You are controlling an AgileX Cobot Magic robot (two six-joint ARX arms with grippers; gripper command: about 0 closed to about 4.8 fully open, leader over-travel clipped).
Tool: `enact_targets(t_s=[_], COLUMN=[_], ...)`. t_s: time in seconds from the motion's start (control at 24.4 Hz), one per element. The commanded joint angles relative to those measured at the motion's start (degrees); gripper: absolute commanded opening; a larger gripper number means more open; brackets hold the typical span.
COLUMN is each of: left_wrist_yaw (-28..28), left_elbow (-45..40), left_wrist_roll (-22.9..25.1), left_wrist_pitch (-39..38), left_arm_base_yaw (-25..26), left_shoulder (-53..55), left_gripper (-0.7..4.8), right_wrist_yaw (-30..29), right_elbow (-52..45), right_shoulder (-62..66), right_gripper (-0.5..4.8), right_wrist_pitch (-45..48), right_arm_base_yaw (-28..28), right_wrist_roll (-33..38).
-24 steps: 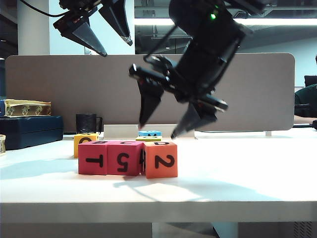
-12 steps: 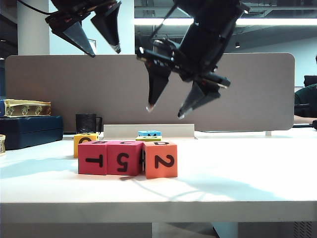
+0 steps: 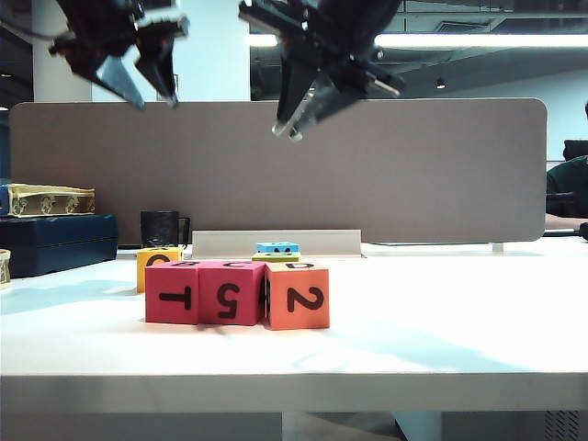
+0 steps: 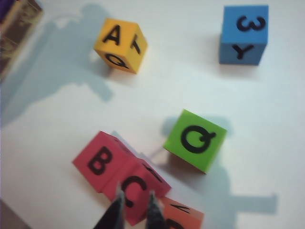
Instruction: Select the appropriate blocks from the scattered letter blocks on the table and arrange them in a row to spell out "ABCD".
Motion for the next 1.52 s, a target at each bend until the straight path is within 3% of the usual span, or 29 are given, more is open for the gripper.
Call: enact_targets(t_s=[0.04,0.16,0.29,0.49,0.61,1.52], left_wrist_yaw=[0.17,0.13,-0.33,-3.87,-5.09,-6.32], left_elbow=[0.13,0.13,0.11,0.13,0.11,0.09], left_wrist_roll=[-0.44,-3.08,-9.49,-14.69,-16.63,-18.69], left_wrist_pitch=[0.76,1.92,4.22,5.05,4.92,6.75], left_arm_base_yaw=[-0.04,-0.04,0.02,0.02,0.42,0.42], left_shoulder=[3.21,6.05,10.64,14.27,14.71,23.43], left_gripper=[2.67,2.68,2.88,4.05,4.05,4.03], right_wrist_yaw=[-2.73,-4.57,-7.65,-7.61,-7.78,-6.14], right_elbow=[3.45,5.64,8.76,12.59,13.42,13.4], right_shoulder=[-0.28,-0.31,-0.31,-0.33,-0.48,-0.46], right_gripper=[0.05,-0.04,-0.04,-0.04,-0.04,-0.04], right_wrist_pitch=[-1.7,-2.36,-3.32,-6.82,-7.13,-12.81], right_arm_base_yaw=[0.17,0.17,0.33,1.51,1.6,2.29], right_wrist_roll=[-1.18,-1.36,-2.84,-6.08,-6.14,-9.03])
